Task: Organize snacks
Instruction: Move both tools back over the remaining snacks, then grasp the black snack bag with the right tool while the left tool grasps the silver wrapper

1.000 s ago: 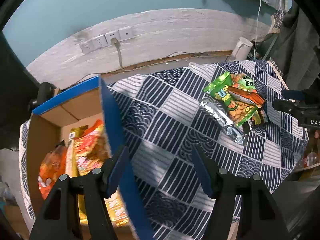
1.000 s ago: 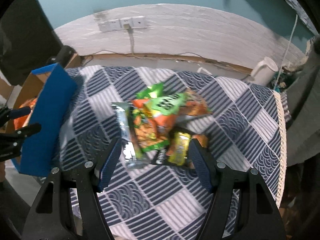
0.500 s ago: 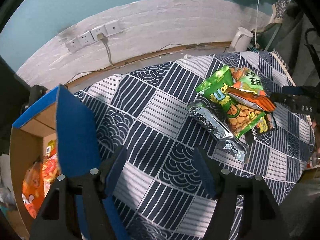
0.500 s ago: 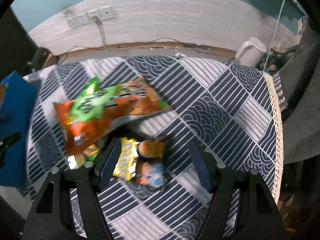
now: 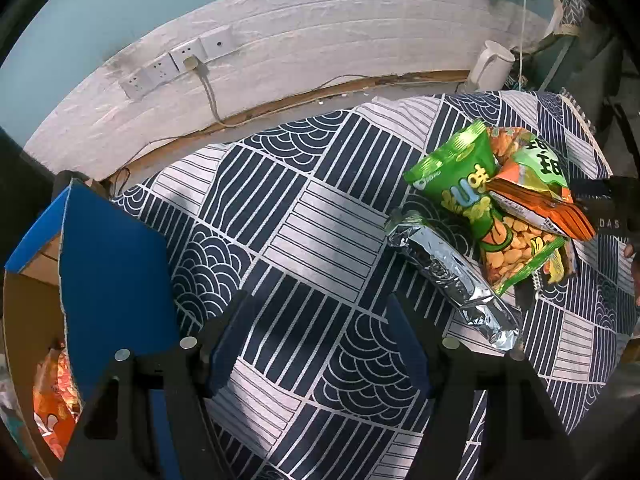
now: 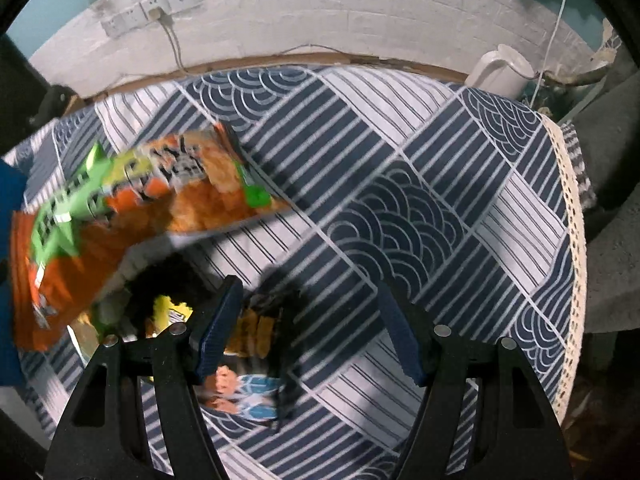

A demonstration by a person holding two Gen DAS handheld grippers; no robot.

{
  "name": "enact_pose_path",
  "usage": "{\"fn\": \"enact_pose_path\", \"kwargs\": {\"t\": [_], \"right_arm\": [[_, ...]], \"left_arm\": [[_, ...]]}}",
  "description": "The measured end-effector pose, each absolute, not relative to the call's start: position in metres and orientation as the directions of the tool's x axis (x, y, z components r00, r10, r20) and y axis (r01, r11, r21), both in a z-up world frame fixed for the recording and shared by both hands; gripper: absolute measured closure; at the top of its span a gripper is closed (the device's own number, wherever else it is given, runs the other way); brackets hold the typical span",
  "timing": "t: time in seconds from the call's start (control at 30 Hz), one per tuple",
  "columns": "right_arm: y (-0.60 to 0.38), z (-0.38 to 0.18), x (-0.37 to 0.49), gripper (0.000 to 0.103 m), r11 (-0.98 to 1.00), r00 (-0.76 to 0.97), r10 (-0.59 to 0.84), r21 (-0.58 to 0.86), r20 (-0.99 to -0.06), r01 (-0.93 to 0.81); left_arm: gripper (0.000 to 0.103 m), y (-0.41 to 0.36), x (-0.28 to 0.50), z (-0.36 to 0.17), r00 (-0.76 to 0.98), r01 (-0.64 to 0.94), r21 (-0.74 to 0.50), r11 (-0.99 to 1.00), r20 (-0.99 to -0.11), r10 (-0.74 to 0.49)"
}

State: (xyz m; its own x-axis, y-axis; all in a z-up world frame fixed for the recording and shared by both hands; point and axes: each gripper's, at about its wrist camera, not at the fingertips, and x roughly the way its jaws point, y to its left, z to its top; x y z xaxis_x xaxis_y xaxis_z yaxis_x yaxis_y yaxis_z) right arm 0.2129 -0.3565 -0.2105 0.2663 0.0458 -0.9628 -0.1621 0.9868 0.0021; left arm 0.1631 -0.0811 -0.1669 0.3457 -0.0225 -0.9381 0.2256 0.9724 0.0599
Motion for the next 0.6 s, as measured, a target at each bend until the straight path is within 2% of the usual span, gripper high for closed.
{"fn": "enact_pose_path", "kwargs": {"t": [0.37,0.6], "right_arm": [[-0.374,-0.217,0.148,0.033,0.986,0.163,0.010,-0.017,-0.987,-0.163],[-0.374,-0.221,0.096,0.033,0.983,0.105,0.063,0.044,-0.992,-0.177]], "left_arm": [[0.032,-0.091,0.149,-0.157,0.344,0.261,0.050,0.964,-0.938,-0.045],[0.032,-0.092,0.130,-0.150,0.351,0.276,0.058,0.959,-0.935,-0.044]]}}
